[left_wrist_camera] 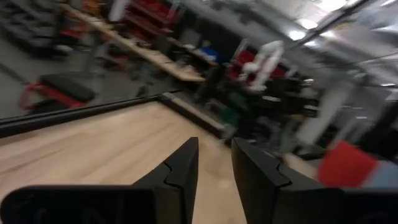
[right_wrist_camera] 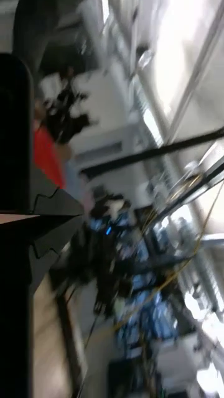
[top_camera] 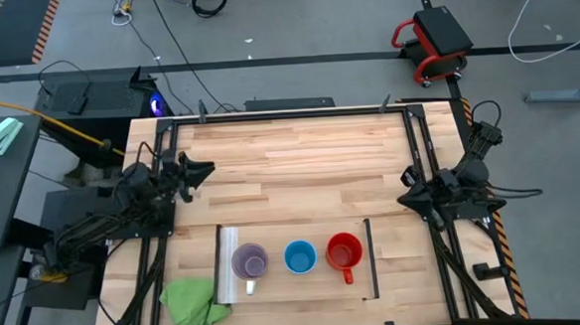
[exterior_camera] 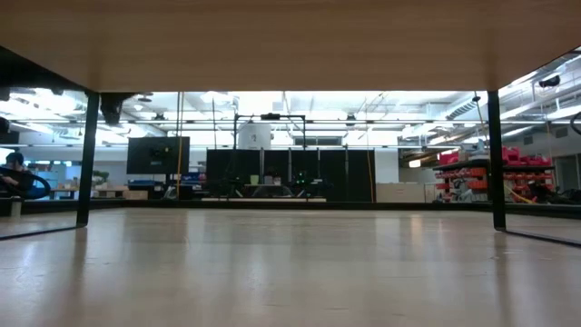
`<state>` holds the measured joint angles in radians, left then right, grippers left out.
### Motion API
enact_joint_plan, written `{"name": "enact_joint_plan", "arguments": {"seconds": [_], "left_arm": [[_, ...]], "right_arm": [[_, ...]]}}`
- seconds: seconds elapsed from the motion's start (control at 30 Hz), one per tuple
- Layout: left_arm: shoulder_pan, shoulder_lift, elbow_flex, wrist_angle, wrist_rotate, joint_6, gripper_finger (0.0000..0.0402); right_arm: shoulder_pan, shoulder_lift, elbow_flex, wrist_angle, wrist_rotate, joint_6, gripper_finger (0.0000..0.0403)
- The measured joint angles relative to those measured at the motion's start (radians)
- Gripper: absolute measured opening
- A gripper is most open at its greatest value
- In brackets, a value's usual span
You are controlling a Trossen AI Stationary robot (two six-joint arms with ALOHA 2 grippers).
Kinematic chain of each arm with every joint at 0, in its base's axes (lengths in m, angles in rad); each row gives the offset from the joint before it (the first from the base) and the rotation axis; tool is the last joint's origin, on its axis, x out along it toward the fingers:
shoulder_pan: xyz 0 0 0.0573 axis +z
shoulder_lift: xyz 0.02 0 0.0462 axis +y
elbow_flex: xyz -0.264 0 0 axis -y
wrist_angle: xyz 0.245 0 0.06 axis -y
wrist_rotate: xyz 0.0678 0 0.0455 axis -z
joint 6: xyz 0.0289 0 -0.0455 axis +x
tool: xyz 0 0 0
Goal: Stack small to large cups/mugs on shelf
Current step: Return to Home Position
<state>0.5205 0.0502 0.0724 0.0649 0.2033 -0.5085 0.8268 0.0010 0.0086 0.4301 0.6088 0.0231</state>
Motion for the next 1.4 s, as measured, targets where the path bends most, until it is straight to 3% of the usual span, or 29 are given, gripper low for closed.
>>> {"name": "enact_joint_plan", "arguments": {"seconds": [0.43, 0.63, 0.73, 0.87, 1.07, 1.4], "left_arm": [[0.0, 0.0, 0.0, -0.064, -0.246, 0.131, 0.0105], [0.0, 0.001, 0.0, -0.064, -0.297, 0.197, 0.0105], [0.0, 0.002, 0.0, -0.079, -0.297, 0.213, 0.0105], [0.0, 0.002, 0.0, -0.083, -0.297, 0.207, 0.0105], [-0.001, 0.002, 0.0, -0.084, -0.297, 0.208, 0.0105], [-0.001, 0.002, 0.0, -0.084, -0.297, 0.233, 0.0105]], "right_arm": [[0.0, 0.0, 0.0, -0.153, 0.389, -0.079, 0.0009], [0.0, 0.0, 0.0, -0.188, 0.446, -0.15, 0.0009], [0.0, 0.0, 0.0, -0.246, 0.442, -0.072, 0.0009], [0.0, 0.0, 0.0, -0.318, 0.347, 0.06, 0.0009], [0.0, 0.0, 0.0, -0.321, 0.078, 0.163, 0.0009], [0.0, 0.0, 0.0, -0.329, -0.14, 0.257, 0.0009]]}}
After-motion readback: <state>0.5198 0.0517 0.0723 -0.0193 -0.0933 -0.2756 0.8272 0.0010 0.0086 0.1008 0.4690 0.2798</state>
